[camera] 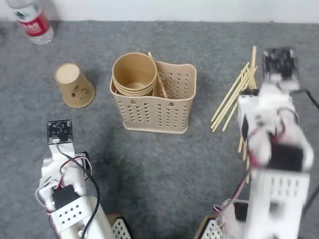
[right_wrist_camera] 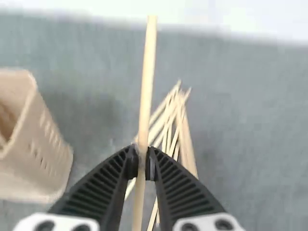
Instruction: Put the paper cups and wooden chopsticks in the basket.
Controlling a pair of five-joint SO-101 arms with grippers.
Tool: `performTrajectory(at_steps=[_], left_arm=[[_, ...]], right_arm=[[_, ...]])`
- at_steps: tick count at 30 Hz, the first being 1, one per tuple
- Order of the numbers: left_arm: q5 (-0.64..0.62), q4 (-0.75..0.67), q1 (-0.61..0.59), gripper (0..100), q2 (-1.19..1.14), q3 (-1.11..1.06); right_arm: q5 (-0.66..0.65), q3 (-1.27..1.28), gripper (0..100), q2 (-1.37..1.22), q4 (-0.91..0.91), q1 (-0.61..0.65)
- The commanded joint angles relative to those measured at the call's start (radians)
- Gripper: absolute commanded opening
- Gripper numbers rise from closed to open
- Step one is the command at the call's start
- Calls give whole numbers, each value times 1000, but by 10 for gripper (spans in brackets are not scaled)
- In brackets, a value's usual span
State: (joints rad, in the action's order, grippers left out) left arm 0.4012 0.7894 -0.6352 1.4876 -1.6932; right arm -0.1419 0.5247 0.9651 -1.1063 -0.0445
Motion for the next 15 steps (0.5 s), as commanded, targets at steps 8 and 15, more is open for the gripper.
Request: performTrajectory(at_steps=[8,15], left_arm=[[9,6,8,214,14,4],[9,6,6,214,14,4]], right_arm=[[-146,118,6,321,232,185],[-121,-87,6,216,248,489]])
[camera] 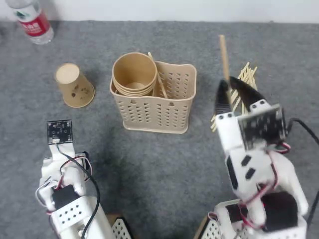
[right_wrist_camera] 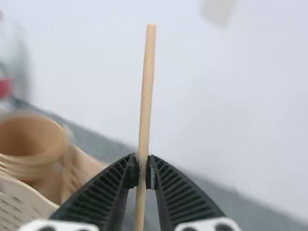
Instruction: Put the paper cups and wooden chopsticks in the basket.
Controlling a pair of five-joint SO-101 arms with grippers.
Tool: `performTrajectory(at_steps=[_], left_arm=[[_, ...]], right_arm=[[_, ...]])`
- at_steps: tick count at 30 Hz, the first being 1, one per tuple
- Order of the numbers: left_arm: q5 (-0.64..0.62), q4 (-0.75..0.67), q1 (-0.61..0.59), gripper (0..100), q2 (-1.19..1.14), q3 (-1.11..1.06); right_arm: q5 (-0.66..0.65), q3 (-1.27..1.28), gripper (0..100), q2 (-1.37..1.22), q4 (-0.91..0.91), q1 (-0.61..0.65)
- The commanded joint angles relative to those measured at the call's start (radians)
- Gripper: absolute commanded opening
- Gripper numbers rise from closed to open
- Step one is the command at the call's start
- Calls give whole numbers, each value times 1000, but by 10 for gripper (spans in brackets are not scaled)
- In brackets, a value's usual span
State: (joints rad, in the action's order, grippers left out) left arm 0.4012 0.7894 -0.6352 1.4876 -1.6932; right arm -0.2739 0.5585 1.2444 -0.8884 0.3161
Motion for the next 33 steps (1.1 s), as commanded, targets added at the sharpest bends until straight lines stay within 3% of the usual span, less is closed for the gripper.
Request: performTrajectory(at_steps=[1,5,9,16,24,29,31,33], left_arm=[[9,6,6,214,14,4],[9,6,6,214,14,4],[9,6,6,214,14,4],[9,6,6,214,14,4],[9,6,6,214,14,4],[9,6,6,214,14,4],[9,6,6,214,14,4],[9,6,6,214,14,4]], right_arm=[[43,-169,6,-88,31,174],[95,-333,6,-197,30,295],[100,-368,7,-300,117,306],[98,-164,7,-364,522,285],[100,101,7,-447,773,219],[126,149,9,-458,777,166],[129,157,55,-460,769,162],[138,161,203,-446,717,159]])
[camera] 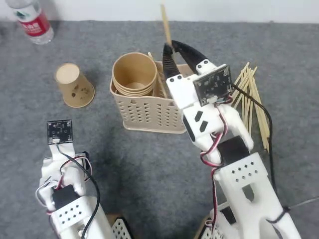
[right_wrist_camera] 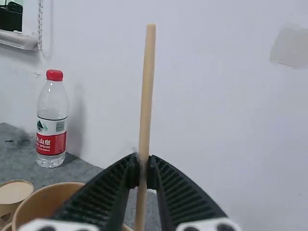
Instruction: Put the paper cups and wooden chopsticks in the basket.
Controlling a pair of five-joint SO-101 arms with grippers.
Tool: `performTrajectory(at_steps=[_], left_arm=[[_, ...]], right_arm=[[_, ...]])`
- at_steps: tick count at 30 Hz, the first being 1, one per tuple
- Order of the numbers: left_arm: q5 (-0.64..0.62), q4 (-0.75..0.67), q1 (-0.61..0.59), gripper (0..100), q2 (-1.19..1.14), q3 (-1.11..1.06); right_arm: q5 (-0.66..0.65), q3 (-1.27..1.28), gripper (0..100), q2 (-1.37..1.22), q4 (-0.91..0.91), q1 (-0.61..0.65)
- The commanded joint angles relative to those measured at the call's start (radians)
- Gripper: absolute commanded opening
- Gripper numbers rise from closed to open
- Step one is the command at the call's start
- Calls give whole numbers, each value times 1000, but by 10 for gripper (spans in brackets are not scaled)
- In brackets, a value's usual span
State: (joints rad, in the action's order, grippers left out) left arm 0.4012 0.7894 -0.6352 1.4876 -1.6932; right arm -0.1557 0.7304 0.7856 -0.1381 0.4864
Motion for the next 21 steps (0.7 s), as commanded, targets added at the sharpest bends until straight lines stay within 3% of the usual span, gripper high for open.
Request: performTrajectory(at_steps=[1,3,10,15,21], left_arm=[[9,6,6,214,14,4],[9,6,6,214,14,4],[9,6,6,215,14,4],[9,6,6,216,14,4],[9,6,6,216,14,4]], right_arm=[[31,-14,278,22,-56,-12],[44,-31,326,56,-116,-13],[38,-212,267,157,-387,-97],[77,-385,265,174,-713,-309],[84,-293,263,174,-937,-559]])
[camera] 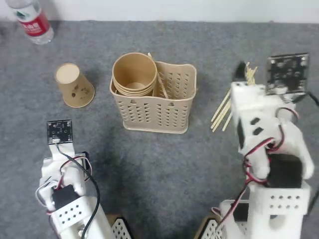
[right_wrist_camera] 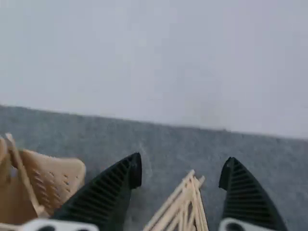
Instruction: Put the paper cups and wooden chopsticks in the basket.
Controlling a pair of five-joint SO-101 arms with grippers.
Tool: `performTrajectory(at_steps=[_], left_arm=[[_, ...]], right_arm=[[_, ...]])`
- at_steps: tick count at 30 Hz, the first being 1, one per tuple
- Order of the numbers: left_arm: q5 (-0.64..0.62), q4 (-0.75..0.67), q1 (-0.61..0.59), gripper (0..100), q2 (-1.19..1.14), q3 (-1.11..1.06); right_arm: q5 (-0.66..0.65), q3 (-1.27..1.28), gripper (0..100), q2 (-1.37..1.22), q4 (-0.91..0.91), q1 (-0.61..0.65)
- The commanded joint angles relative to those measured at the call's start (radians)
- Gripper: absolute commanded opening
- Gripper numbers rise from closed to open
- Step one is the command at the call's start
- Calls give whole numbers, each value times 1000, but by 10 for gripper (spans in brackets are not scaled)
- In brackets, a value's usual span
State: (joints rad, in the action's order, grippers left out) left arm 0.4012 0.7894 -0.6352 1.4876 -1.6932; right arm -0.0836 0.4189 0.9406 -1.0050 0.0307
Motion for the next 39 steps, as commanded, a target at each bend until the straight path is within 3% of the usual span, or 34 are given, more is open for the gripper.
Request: performTrajectory(at_steps=[1,6,14,18,23,28,32,39], left_arm=[[9,6,6,216,14,4],[9,6,6,217,14,4],[9,6,6,217,14,4],[6,18,3,217,14,61],[0,281,-11,217,6,435],[-81,453,92,217,-72,816],[-140,505,112,217,-371,1095],[-201,741,112,217,-1065,1667]], right_arm=[[12,60,263,19,-77,-134],[-40,319,263,19,-7,-243],[-74,747,263,19,329,-303],[-64,868,263,19,415,-320],[-18,1002,263,19,513,-300],[5,1025,263,30,550,-306],[5,1030,263,30,550,-308],[5,1031,263,28,552,-308]])
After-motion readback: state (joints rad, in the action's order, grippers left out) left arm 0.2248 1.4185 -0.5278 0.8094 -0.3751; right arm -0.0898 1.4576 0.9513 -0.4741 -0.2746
